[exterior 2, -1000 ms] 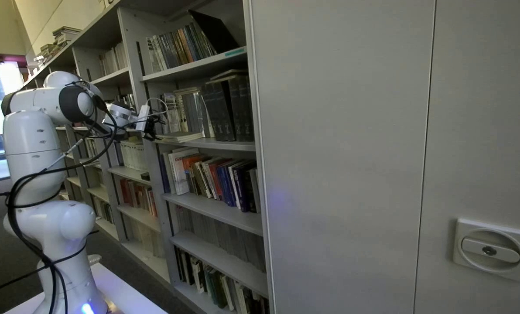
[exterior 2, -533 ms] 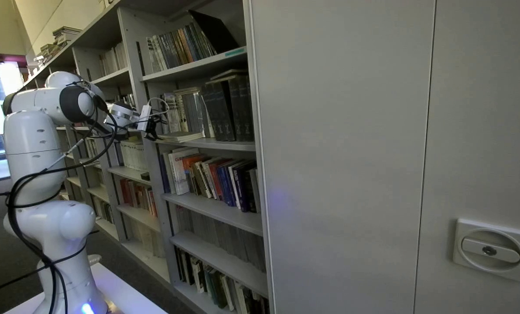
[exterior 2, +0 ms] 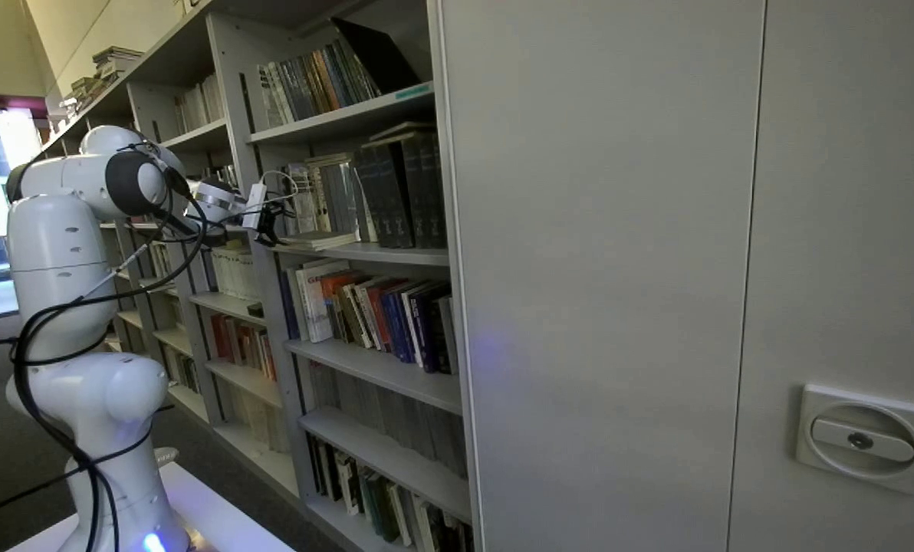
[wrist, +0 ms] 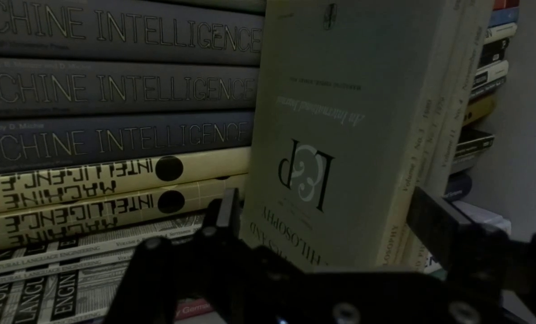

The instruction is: Pick up the book and arrange it on the shelf with the other books

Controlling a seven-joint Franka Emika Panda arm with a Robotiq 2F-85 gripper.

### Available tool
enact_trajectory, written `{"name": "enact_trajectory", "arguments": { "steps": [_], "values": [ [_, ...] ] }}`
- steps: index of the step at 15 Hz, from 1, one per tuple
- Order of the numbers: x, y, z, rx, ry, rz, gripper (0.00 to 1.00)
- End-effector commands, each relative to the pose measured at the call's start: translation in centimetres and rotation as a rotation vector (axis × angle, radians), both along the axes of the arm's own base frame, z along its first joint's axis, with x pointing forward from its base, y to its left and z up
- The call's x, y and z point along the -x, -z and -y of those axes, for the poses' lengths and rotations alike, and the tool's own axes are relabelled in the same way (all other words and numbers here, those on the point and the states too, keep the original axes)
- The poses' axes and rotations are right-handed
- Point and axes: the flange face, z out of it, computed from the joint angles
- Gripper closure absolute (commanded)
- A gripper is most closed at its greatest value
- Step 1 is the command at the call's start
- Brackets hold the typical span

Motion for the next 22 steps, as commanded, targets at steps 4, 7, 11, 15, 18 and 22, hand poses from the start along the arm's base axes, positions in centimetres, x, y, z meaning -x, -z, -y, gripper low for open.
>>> {"name": "enact_trajectory", "arguments": {
  "steps": [4, 7, 11, 15, 18, 22],
  "values": [
    [-0.8, -1.9, 0.1, 0.023, 0.003, 0.100, 0.00],
    [-0.9, -2.4, 0.0, 0.019, 0.005, 0.162, 0.00],
    [-1.2, -2.8, -0.1, 0.012, 0.007, 0.201, 0.00],
    [-1.4, -3.1, -0.3, 0.013, 0.002, 0.215, 0.00],
    [-1.4, -3.1, -0.3, 0.012, 0.002, 0.213, 0.00],
    [-1.5, -2.1, -0.5, 0.030, -0.011, 0.155, 0.00]
  ]
}}
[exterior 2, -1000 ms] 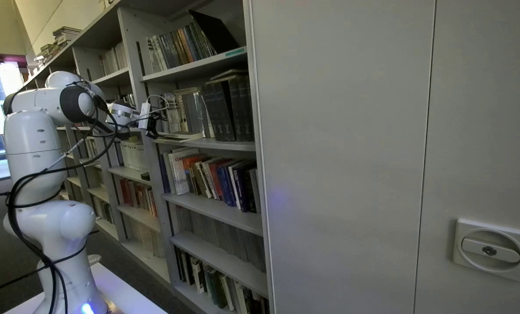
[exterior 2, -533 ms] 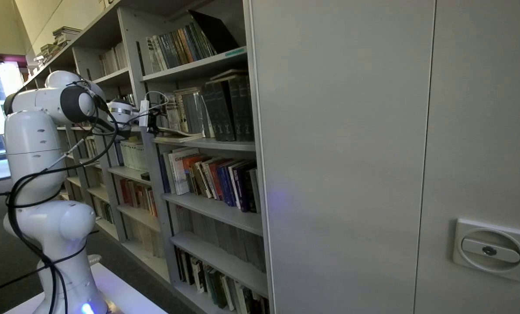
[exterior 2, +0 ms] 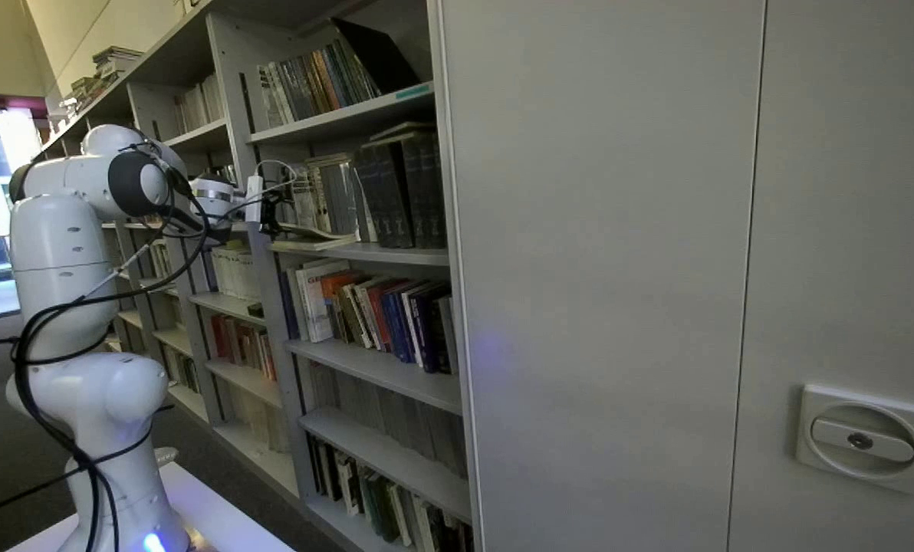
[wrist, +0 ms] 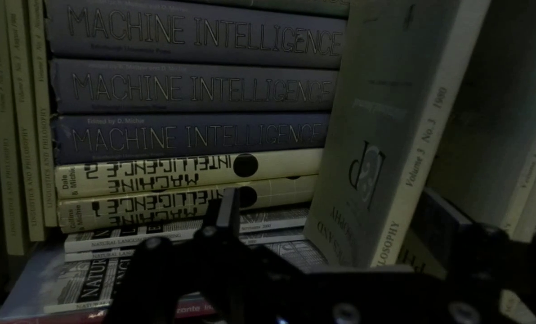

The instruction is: Pick up the book and arrange it on the shelf with the other books

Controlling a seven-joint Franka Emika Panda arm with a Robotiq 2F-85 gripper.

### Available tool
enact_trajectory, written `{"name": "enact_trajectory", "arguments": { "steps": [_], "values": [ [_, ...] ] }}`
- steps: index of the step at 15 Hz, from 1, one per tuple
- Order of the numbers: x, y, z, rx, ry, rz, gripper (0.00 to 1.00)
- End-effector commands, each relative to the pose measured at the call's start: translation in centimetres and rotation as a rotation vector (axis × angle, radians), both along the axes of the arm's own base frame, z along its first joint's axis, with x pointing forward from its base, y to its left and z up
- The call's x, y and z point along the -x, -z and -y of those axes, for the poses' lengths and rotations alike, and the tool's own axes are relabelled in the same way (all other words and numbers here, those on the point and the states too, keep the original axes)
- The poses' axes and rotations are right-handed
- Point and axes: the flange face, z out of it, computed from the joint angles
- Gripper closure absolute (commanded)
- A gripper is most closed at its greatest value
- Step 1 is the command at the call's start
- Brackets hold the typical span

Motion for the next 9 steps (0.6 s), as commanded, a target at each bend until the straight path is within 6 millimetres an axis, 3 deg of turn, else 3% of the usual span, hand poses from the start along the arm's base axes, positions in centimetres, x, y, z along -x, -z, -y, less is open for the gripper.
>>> {"name": "enact_trajectory", "arguments": {
  "steps": [1, 9],
  "values": [
    [-1.03, -0.10, -0.26, 0.015, 0.000, -0.011, 0.00],
    [-1.73, 0.56, -0.02, 0.024, 0.010, -0.019, 0.00]
  ]
}}
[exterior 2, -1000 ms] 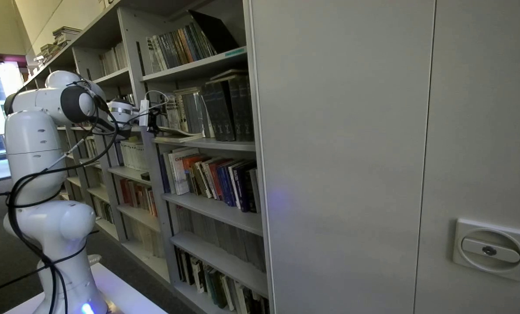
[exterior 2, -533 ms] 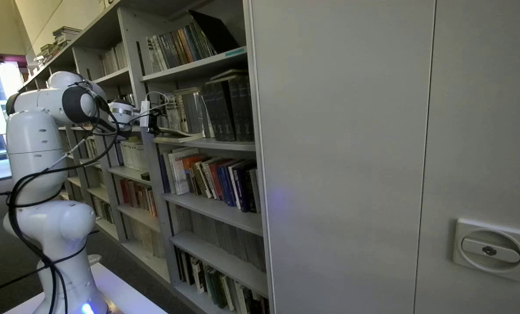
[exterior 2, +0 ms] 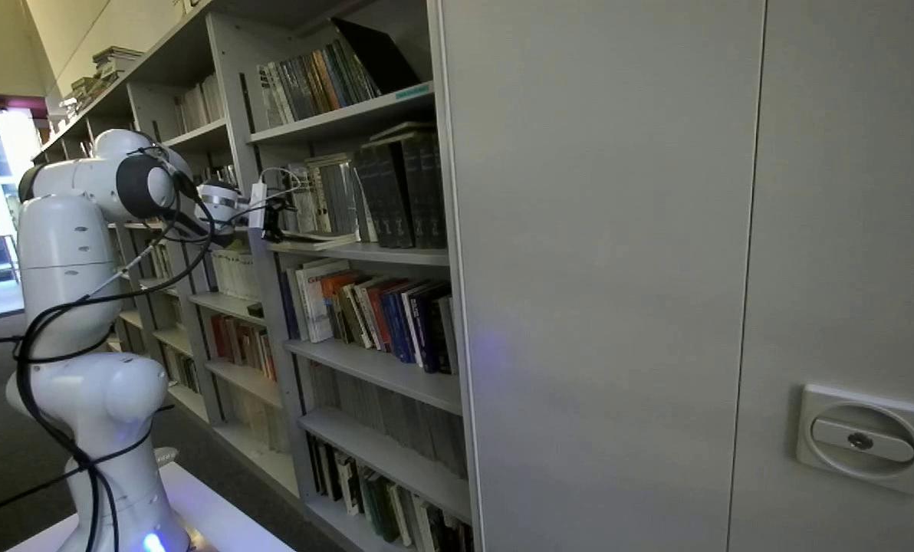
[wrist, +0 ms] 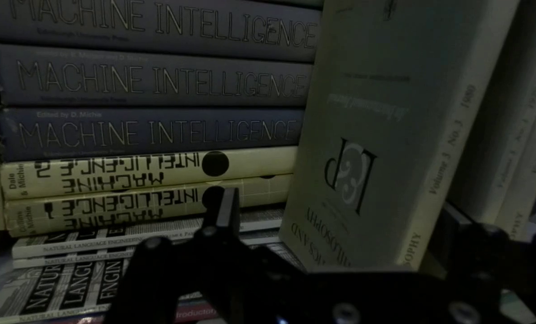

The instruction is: Pick up the book and arrange it on the shelf with the other books

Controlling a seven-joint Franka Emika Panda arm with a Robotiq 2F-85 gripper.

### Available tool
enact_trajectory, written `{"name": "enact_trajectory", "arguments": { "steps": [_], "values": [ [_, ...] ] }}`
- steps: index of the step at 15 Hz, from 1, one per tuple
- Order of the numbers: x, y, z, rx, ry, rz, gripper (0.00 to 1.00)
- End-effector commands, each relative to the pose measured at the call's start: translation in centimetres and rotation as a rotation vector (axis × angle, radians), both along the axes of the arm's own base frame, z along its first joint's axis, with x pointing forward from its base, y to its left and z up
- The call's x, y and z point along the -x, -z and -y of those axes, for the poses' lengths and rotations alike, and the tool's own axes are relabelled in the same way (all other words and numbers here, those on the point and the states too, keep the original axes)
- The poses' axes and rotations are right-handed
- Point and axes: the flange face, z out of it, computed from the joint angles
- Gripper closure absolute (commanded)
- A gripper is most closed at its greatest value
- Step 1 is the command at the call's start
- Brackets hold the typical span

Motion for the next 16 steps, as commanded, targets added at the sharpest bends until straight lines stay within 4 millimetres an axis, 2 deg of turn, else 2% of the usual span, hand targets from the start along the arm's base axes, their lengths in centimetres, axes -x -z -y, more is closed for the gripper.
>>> {"name": "enact_trajectory", "arguments": {
  "steps": [1, 6, 16],
  "values": [
    [-1.0, -1.5, 0.3, 0.014, 0.011, 0.015, 0.00],
    [-1.3, -1.6, 0.7, 0.013, 0.021, 0.016, 0.00],
    [-2.2, -0.2, 1.8, 0.035, 0.048, -0.029, 0.00]
  ]
}}
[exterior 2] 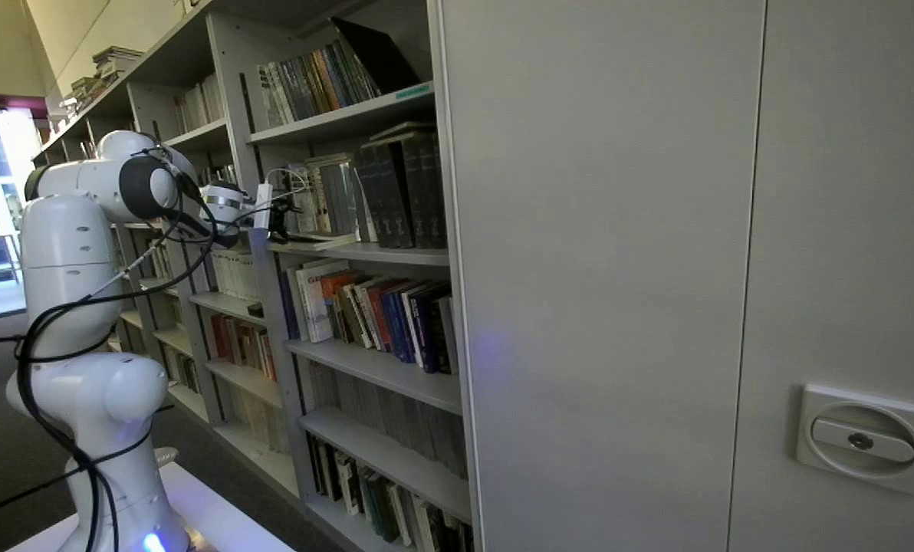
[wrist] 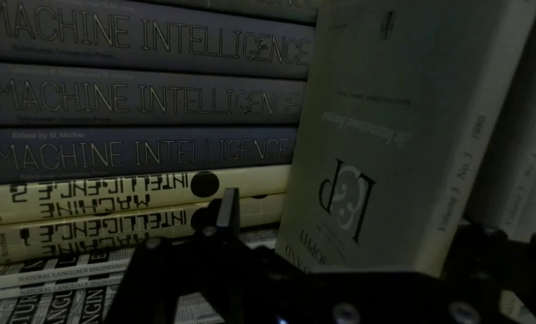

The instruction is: Pick up the book and arrange it on the shelf with the other books

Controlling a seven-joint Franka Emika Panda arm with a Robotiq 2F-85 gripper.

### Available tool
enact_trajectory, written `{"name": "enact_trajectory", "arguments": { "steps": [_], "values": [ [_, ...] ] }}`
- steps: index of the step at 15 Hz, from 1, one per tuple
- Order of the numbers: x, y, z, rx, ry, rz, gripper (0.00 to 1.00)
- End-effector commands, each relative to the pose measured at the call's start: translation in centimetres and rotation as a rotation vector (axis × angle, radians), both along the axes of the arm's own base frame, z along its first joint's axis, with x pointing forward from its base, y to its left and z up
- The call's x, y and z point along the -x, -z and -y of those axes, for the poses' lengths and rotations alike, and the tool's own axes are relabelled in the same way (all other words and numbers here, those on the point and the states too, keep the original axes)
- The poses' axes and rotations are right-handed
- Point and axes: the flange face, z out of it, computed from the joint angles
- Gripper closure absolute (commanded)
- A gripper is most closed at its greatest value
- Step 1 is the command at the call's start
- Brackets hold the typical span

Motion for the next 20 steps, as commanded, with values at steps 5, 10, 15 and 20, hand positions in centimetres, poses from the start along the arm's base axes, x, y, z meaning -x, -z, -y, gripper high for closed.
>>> {"name": "enact_trajectory", "arguments": {
  "steps": [5, 10, 15, 20],
  "values": [
    [-1.3, -0.8, 1.0, 0.024, 0.040, 0.000, 0.00],
    [-1.4, -1.2, 0.8, 0.024, 0.041, 0.019, 0.00],
    [-1.6, -1.6, 0.7, 0.020, 0.043, 0.035, 0.00],
    [-1.8, -2.2, 0.6, 0.011, 0.035, 0.052, 0.30]
  ]
}}
